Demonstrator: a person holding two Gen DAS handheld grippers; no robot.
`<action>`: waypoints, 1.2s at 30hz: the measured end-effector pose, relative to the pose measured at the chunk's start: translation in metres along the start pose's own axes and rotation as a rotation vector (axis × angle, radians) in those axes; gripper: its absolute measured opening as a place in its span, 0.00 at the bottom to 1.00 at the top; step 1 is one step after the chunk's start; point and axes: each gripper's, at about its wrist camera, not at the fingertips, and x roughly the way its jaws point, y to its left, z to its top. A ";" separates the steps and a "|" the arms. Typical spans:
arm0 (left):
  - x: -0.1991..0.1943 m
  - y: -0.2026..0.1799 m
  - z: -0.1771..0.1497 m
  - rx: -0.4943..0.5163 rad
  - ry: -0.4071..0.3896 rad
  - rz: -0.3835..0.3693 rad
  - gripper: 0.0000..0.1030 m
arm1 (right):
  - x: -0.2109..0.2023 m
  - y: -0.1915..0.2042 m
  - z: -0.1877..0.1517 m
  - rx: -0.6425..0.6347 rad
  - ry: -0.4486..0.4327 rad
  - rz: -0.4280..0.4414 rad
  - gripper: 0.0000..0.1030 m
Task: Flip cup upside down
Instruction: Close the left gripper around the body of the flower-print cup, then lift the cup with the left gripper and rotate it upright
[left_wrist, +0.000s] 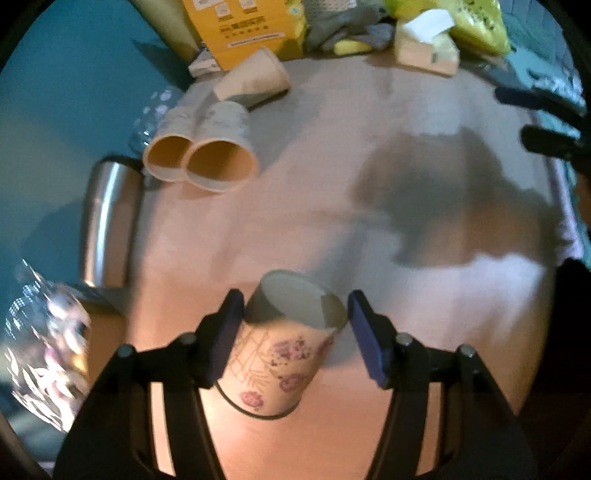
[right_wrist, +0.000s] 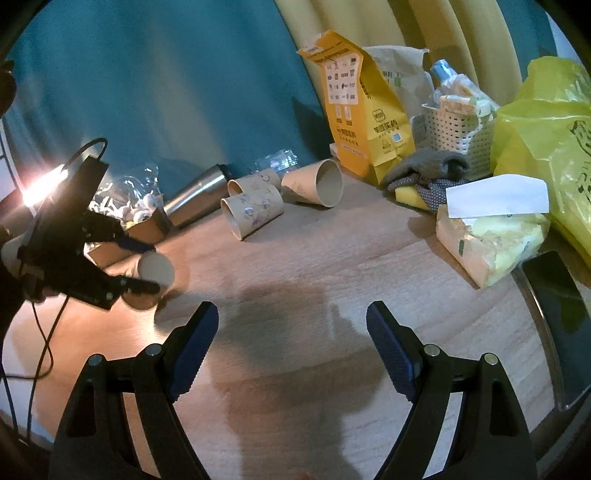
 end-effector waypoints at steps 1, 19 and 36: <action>-0.003 -0.007 -0.003 -0.026 0.001 -0.027 0.58 | -0.002 0.001 -0.002 -0.001 -0.002 0.003 0.83; -0.066 -0.073 -0.062 -0.432 -0.323 -0.144 0.57 | -0.049 0.005 -0.028 -0.016 -0.027 0.069 0.83; -0.057 -0.087 -0.093 -0.593 -0.257 -0.143 0.57 | -0.048 0.050 -0.046 -0.083 0.008 0.149 0.83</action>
